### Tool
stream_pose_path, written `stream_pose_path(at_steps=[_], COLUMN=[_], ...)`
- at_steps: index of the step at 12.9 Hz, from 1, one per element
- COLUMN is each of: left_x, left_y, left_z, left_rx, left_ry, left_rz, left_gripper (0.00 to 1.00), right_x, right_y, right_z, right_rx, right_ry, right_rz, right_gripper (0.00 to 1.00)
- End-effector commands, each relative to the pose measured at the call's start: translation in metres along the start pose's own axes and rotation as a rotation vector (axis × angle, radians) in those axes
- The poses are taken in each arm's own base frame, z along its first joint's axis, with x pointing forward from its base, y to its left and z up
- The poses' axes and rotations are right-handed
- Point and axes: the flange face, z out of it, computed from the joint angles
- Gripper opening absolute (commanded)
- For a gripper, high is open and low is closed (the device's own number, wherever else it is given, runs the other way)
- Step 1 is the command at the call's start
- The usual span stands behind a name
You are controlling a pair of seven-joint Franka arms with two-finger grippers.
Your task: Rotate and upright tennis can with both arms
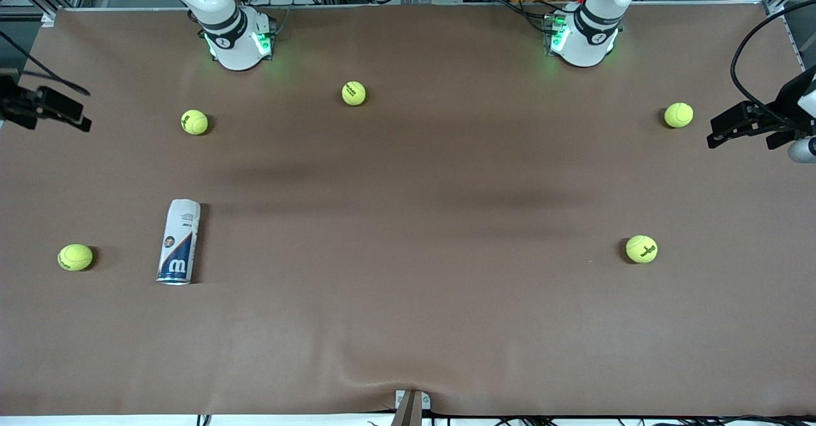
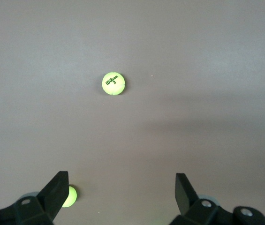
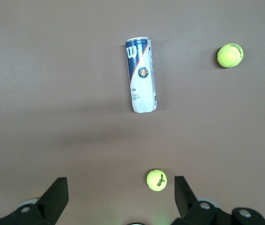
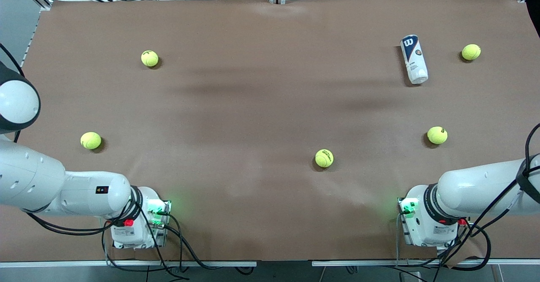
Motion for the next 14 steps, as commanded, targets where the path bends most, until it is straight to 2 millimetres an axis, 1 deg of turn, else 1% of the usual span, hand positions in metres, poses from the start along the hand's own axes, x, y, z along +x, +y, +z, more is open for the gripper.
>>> stream_pose_path(at_steps=[1,4,5,6,7,9,10,11,12,13,14], left_x=[-0.003,-0.003,-0.003,-0.003,-0.003,-0.003,-0.003,-0.003,-0.003,-0.003,-0.003], left_y=[0.001,-0.001,-0.002,-0.001,-0.002,-0.002,-0.002,-0.003,-0.004,-0.005,-0.005], left_z=[-0.006,-0.007,-0.007,-0.007,-0.007,-0.006,-0.007,-0.007,-0.006,-0.006,-0.006], left_rx=[0.023,0.023,0.023,0.023,0.023,0.023,0.023,0.022,0.023,0.022,0.022], left_ry=[0.002,0.004,0.004,0.002,0.004,0.002,0.002,0.002,0.001,0.002,0.002], left_rz=[-0.011,-0.014,-0.016,-0.014,-0.016,-0.016,-0.016,-0.017,-0.017,-0.019,-0.017], left_gripper=[1.00,1.00,1.00,1.00,1.00,1.00,1.00,1.00,1.00,1.00,1.00], right_x=[0.036,0.080,0.093,0.106,0.117,0.134,0.141,0.148,0.153,0.158,0.161], right_y=[-0.002,0.003,0.003,0.002,0.001,-0.002,-0.006,0.003,0.004,0.003,0.009], right_z=[0.050,0.124,0.155,0.190,0.216,0.258,0.274,0.293,0.314,0.329,0.340], right_rx=[0.001,0.005,0.000,-0.008,-0.008,-0.007,-0.009,0.006,0.014,0.014,0.018], right_ry=[-0.089,-0.141,-0.172,-0.207,-0.210,-0.203,-0.186,-0.180,-0.180,-0.165,-0.156], right_rz=[-0.006,0.004,0.004,0.001,0.001,-0.004,-0.040,-0.133,-0.255,-0.324,-0.323], right_gripper=[1.00,1.00,1.00,1.00,1.00,1.00,1.00,1.00,1.00,1.00,1.00])
